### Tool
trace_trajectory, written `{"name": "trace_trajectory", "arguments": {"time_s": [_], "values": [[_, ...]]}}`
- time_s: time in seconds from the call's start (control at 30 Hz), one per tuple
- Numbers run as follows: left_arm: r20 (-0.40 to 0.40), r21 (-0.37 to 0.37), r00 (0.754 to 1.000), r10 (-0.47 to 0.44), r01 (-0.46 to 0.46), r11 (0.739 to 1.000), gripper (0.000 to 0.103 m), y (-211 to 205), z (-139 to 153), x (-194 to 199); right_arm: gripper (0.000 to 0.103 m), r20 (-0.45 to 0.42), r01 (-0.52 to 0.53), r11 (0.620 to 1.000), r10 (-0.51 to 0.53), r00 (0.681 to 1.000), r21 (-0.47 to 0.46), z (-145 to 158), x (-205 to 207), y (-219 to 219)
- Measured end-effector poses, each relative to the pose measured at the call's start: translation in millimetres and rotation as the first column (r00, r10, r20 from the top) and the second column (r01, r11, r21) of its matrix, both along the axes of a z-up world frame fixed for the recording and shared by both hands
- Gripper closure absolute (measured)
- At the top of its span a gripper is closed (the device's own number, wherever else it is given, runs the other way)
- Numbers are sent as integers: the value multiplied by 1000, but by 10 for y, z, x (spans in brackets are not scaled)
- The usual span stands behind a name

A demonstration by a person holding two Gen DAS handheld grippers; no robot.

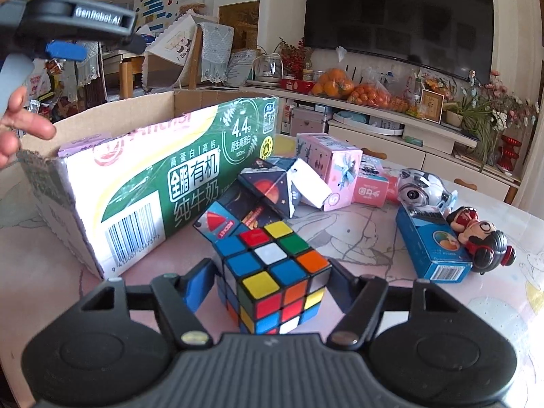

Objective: Organize rigid objects
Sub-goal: 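Move the right gripper to the Rubik's cube and close on it, then lift the Rubik's cube with the right gripper while the left gripper approaches the pyramid box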

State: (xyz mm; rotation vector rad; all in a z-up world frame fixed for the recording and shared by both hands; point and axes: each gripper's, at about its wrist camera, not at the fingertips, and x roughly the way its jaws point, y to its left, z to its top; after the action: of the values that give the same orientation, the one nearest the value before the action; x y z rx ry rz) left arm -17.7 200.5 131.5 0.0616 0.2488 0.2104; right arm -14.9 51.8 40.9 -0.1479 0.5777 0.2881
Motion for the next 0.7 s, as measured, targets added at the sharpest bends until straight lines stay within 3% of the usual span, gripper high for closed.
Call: {"name": "trace_trajectory", "arguments": {"time_s": [0.3, 0.53, 0.7], "values": [[14, -35, 988, -154, 154, 987, 0, -407, 92, -95, 33, -9, 97, 995, -97, 995, -20, 26, -33, -408], [-52, -50, 963, -264, 261, 964, 0, -797, -24, -133, 33, -17, 230, 973, -231, 973, -29, 48, -14, -930], [-106, -80, 951, -291, 284, 955, 0, -1123, -235, -244, 33, -4, 306, 950, -307, 952, -61, 61, 34, -1246]]}}
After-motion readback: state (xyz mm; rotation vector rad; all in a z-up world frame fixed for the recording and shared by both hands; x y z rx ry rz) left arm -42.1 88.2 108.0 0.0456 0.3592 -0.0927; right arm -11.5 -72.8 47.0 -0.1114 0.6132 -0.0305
